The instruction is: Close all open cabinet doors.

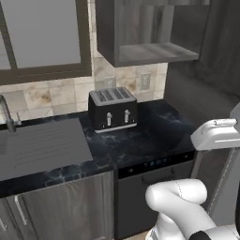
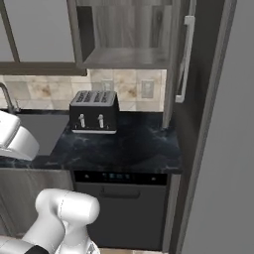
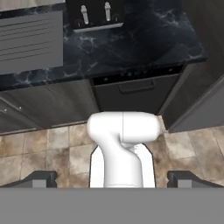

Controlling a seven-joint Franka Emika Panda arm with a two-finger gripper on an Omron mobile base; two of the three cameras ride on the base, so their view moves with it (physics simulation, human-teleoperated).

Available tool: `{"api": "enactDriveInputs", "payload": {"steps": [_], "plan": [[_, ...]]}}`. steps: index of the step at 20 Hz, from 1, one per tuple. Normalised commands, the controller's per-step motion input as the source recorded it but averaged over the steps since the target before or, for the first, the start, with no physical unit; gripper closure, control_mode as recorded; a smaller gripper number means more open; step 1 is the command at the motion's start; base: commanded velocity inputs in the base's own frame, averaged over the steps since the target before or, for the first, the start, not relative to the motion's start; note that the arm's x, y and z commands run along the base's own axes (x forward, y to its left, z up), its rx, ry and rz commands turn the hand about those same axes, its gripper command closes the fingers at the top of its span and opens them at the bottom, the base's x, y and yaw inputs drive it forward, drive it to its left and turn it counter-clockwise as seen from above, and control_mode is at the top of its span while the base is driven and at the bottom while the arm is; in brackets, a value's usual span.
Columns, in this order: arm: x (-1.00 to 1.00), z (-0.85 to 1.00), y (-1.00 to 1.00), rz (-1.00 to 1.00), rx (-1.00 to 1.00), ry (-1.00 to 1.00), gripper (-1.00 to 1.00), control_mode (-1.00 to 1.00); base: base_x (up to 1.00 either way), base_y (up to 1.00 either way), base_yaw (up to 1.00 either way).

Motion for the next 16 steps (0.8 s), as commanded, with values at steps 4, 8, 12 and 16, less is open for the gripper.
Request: {"api": "enactDriveInputs", "payload": {"steps": [4, 8, 12, 16], "plan": [[0.00, 0.00, 0.00, 0.00, 0.00, 0.00, -1.00, 1.00, 0.10, -0.41, 0.12], [0.00, 0.00, 0.00, 0.00, 0.00, 0.00, -1.00, 1.00, 0.02, -0.51, 0.12], [0.00, 0.00, 0.00, 0.00, 0.00, 0.00, -1.00, 1.00, 0.11, -0.48, 0.12], [0.00, 0.00, 0.00, 0.00, 0.00, 0.00, -1.00, 1.00, 0.21, -0.41, 0.09]]}}
